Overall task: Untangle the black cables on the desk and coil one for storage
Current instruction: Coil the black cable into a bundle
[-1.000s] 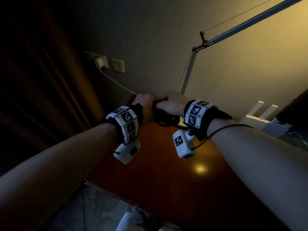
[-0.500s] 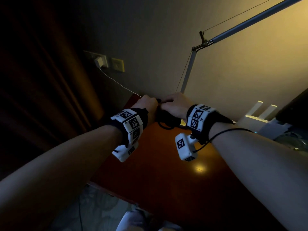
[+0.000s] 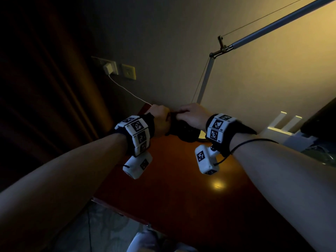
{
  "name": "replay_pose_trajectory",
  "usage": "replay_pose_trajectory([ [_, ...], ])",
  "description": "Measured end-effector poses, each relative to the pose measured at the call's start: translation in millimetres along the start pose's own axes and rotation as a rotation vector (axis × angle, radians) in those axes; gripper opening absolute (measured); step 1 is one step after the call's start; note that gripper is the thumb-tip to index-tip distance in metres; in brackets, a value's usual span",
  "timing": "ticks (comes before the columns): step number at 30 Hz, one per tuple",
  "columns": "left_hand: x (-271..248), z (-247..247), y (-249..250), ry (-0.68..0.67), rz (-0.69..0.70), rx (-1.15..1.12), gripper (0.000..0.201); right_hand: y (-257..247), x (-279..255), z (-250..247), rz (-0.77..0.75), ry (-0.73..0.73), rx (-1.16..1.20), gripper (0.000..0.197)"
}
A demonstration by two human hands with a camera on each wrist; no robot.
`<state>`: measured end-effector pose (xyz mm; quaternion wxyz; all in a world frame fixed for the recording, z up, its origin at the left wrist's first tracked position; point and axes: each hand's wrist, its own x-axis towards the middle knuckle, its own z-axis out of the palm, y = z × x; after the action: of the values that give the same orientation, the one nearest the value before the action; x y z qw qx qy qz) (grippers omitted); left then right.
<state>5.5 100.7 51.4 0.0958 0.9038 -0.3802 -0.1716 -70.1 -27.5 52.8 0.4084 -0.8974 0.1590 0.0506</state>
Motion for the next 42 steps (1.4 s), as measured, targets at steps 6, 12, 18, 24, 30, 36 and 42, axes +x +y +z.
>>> replay_pose_trajectory([
  [6,1,4,2,-0.035,-0.047,-0.038,0.023,0,3,5,-0.017,-0.015,-0.164,0.012],
  [12,4,12,-10,-0.028,-0.018,-0.323,0.017,1,8,6,-0.071,-0.009,-0.265,0.02],
  [18,0,3,-23,-0.084,-0.12,-0.861,0.02,5,11,3,-0.014,-0.014,0.068,0.015],
  [24,6,13,-18,0.105,-0.15,-1.144,0.008,1,9,4,0.085,-0.003,0.644,0.019],
  [30,8,17,-14,0.024,-0.412,-1.431,0.078,-2,13,11,0.079,0.063,0.927,0.017],
  [36,-2,21,-19,-0.009,-0.294,-1.726,0.023,-11,16,28,-0.032,0.039,0.779,0.024],
  [42,-4,17,-38,-0.078,-0.226,-1.818,0.034,-18,25,40,-0.083,0.129,0.481,0.023],
])
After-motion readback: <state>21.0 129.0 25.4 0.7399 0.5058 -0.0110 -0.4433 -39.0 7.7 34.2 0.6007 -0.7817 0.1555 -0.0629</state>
